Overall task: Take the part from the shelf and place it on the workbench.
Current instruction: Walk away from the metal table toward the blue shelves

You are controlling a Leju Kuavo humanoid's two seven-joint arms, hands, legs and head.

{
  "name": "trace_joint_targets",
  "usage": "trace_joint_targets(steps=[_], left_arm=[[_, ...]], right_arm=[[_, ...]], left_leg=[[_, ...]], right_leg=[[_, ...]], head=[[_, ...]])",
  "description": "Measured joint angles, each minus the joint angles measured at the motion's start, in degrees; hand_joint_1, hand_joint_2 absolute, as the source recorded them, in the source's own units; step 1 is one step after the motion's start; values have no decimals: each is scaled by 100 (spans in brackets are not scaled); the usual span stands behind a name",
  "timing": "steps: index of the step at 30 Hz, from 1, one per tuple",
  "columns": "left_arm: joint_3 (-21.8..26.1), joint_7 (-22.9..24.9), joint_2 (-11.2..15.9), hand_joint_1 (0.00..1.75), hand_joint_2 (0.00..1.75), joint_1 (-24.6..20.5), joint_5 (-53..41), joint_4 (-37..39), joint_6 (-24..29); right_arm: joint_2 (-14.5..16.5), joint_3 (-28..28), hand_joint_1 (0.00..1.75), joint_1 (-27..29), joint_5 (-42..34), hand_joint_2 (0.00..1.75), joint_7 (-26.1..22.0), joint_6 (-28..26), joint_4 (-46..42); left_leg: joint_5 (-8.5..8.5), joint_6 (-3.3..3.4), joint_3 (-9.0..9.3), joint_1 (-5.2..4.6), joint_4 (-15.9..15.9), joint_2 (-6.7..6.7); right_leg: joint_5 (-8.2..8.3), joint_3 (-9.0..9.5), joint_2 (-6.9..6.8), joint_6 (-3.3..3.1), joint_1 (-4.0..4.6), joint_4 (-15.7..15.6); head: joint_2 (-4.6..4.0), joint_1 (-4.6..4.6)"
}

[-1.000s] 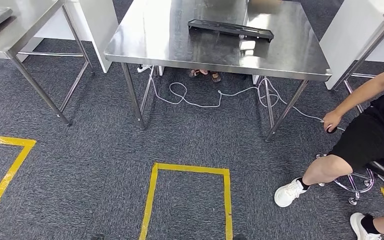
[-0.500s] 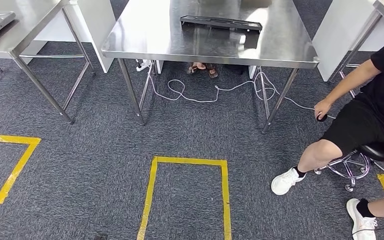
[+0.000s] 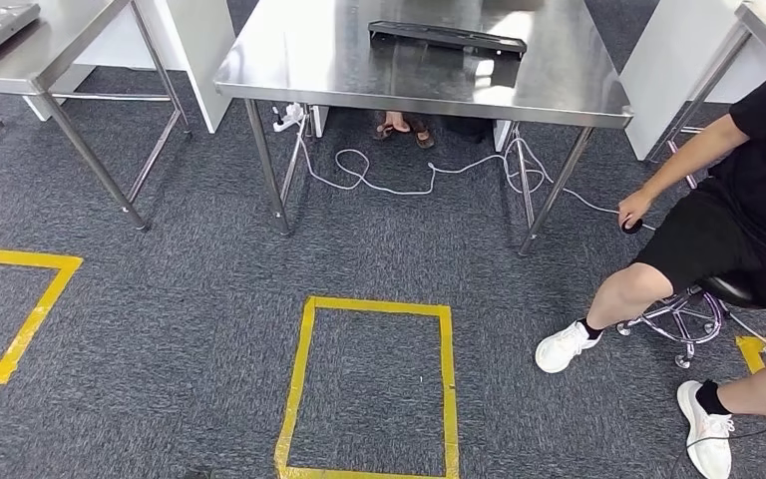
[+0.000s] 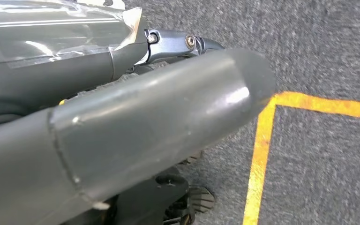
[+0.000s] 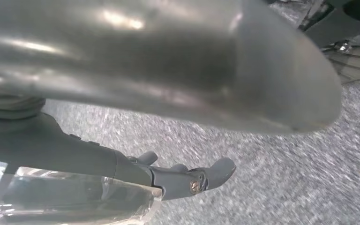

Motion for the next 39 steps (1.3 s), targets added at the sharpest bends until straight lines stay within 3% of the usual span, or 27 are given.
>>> trace_joint_targets(steps=[2, 3, 4, 5, 7, 9, 11, 13, 15, 16, 17, 19, 20, 21, 23, 24, 26, 30, 39], left_arm=[[-3, 0, -1, 0, 0, -2, 4, 0, 3], [-3, 0, -1, 0, 0, 0, 4, 0, 2], [-4, 0, -1, 0, 0, 1, 3, 0, 1], [-5, 0, -1, 0, 0, 2, -1, 0, -2], [-11, 0, -4, 0, 0, 0, -18, 0, -9], [-26, 0, -11, 0, 0, -2, -35, 0, -14], [-42, 3, -16, 0, 0, -5, -45, 0, -18], [-49, 13, -18, 0, 0, -8, -55, 0, -22], [-51, 28, -19, 0, 0, -8, -80, 0, -23], [-56, 38, -18, 0, 0, -8, -93, 0, -22], [-65, 52, -18, 0, 0, -7, -104, 0, -19], [-87, 86, -18, 0, 0, -4, -109, 0, -8], [-97, 98, -18, 0, 0, -2, -109, 0, -2], [-105, 107, -17, 0, 0, -1, -109, 0, 6], [-122, 112, -17, 0, 0, -3, -107, 0, 18], [-132, 113, -17, 0, 0, -3, -105, 0, 25], [-144, 116, -19, 0, 0, -3, -100, 1, 40], [-146, 119, -34, 0, 0, 2, -97, 1, 57], [-148, 127, -34, 0, 0, 2, -97, 0, 58]], right_arm=[[-1, -48, 0, 0, -18, 0, -5, -20, 1], [-4, -68, 0, 0, -24, 0, -9, -25, 2], [-9, -88, 0, 0, -30, 0, -15, -29, 2], [-13, -105, 0, 0, -36, 0, -27, -37, 3], [-21, -127, 0, -5, -45, 0, -57, -61, 3], [-24, -136, 0, -14, -41, 0, -80, -90, 3], [-21, -139, 0, -13, -30, 0, -87, -112, 3], [-8, -141, 0, -7, -9, 0, -87, -123, 4], [11, -141, 0, -8, 14, 0, -80, -129, 5], [21, -141, 0, -11, 27, 0, -71, -131, 5], [23, -141, 0, -9, 40, 0, -61, -133, 5], [38, -141, 0, 3, 66, 0, -42, -134, 7], [47, -141, 0, 10, 77, 0, -37, -134, 7], [57, -141, 0, 14, 88, 0, -32, -134, 8], [71, -141, 0, 16, 109, 0, -17, -135, 8], [75, -141, 0, 11, 119, 0, -7, -135, 8], [77, -141, 0, -2, 140, 0, 13, -137, 8], [67, -140, 0, -14, 161, 0, 21, -138, 8], [82, -140, 0, -16, 198, 0, 37, -143, 8]], left_leg=[[104, 41, -138, -18, 2, 20], [156, 38, -207, -23, 5, 28], [208, 32, -276, -25, 9, 36], [257, 20, -342, -24, 13, 41], [349, -18, -426, -24, 25, 45], [433, -81, -471, -37, 39, 45], [499, -146, -494, -51, 42, 46], [494, -203, -523, -42, 76, 36], [231, -251, -632, -15, 320, 17], [-34, -276, -745, 1, 639, 2], [-294, -301, -871, 9, 1033, -7], [-581, -351, -1033, 30, 1694, -22], [-531, -369, -968, 49, 1717, -23], [-395, -383, -790, 73, 1501, -22], [-104, -402, -283, 115, 734, -24], [-26, -401, -109, 119, 434, -32], [-31, -367, -8, 100, 174, -50], [-5, -266, -80, 30, 104, -58], [70, -91, -200, -107, 158, -55]], right_leg=[[-457, -227, 2, -37, -33, 680], [-586, -285, 2, -16, -46, 980], [-607, -267, 2, 33, -56, 1138], [-526, -145, 1, 102, -66, 1094], [-273, 390, 0, 210, -89, 407], [-204, 920, 8, 192, -65, -413], [-238, 1041, 19, 119, -14, -700], [-192, 965, 14, 30, -58, -699], [-118, 912, -3, -110, -123, -708], [-80, 872, -12, -167, -126, -706], [-43, 827, -17, -208, -119, -703], [19, 744, -24, -221, -105, -689], [40, 719, -24, -211, -107, -674], [54, 700, -22, -199, -112, -650], [58, 646, -15, -171, -111, -571], [57, 599, -12, -146, -97, -527], [68, 518, -10, -68, -57, -468], [108, 420, -12, -32, -8, -461], [259, 373, -8, 189, -119, -512]], head=[[-1, 33], [0, 38], [-1, 40], [0, 47], [-1, 49], [-1, 44], [-1, 38], [-1, 24], [0, -3], [-1, -9], [-1, -16], [-1, -19], [-1, -20], [-1, -21], [0, -27], [0, -28], [1, -28], [0, 3], [0, 2]])
